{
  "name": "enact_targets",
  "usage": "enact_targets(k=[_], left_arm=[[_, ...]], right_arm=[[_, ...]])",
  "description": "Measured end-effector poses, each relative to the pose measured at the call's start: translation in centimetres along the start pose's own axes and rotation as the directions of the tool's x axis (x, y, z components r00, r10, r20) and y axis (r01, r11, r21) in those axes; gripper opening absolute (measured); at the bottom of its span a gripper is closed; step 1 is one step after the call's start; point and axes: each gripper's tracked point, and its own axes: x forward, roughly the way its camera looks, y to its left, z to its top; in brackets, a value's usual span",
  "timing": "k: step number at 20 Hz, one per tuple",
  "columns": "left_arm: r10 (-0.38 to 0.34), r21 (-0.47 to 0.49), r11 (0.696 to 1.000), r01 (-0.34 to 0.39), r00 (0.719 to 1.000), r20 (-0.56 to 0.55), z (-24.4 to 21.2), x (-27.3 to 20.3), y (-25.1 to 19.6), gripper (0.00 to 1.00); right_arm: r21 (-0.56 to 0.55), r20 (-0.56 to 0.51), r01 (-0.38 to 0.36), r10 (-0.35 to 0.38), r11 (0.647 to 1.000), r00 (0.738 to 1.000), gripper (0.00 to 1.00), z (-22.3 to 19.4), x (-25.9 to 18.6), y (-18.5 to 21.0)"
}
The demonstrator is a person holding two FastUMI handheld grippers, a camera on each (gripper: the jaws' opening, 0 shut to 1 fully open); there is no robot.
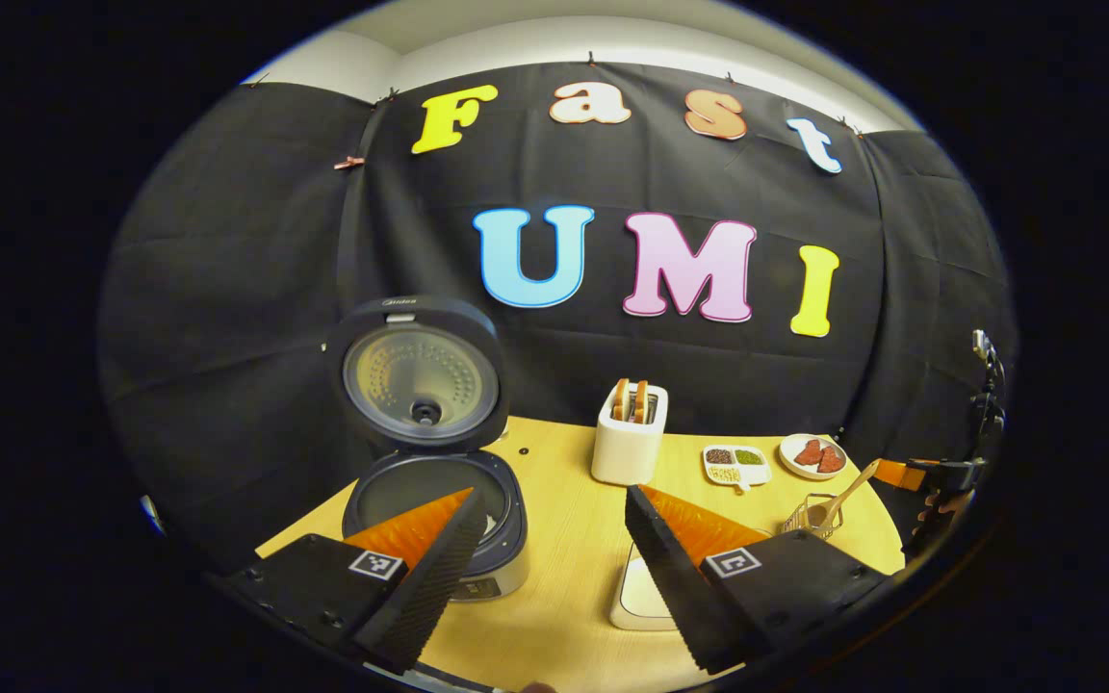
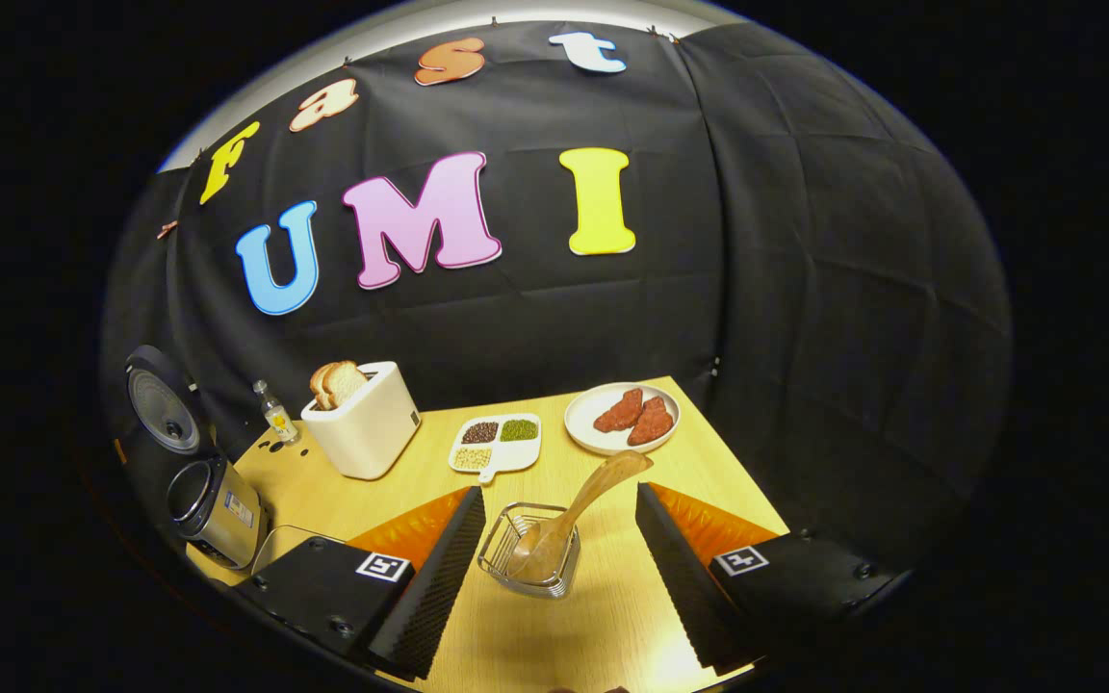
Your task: Close the left gripper, press the button to open the rice cooker; take a wooden spoon from the chopstick holder with the right hand, scoop a spoonful of rice and pour it into the rice cooker, then put the wooden spoon back into the chopstick holder.
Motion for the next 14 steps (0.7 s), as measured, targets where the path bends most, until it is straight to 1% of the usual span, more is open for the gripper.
enact_targets(k=[5,9,12,13,14], left_arm=[[0.094,-0.073,0.992,-0.1,0.993,-0.076,-3.1,-1.6,0.9,0.99],[0.156,-0.087,0.982,-0.169,0.978,-0.139,-5.9,-3.3,1.5,0.98],[0.176,-0.092,0.977,-0.195,0.967,-0.184,-8.0,-4.1,1.3,0.97],[0.182,-0.084,0.976,-0.202,0.963,-0.199,-8.7,-4.2,1.3,0.96],[0.195,-0.071,0.974,-0.213,0.959,-0.207,-9.3,-4.3,1.4,0.96]], right_arm=[[0.017,-0.129,-0.026,0.028,1.0,0.991,0.99,-4.1,4.6,-0.3],[0.056,-0.14,-0.004,0.011,0.998,0.99,0.99,-4.6,8.3,-1.2],[0.133,-0.179,0.015,0.009,0.991,0.984,0.99,-5.8,10.5,-0.9],[0.149,-0.189,0.021,0.007,0.989,0.982,0.96,-6.1,11.1,-1.1],[0.157,-0.19,0.023,0.007,0.987,0.982,0.96,-6.1,11.5,-1.1]])
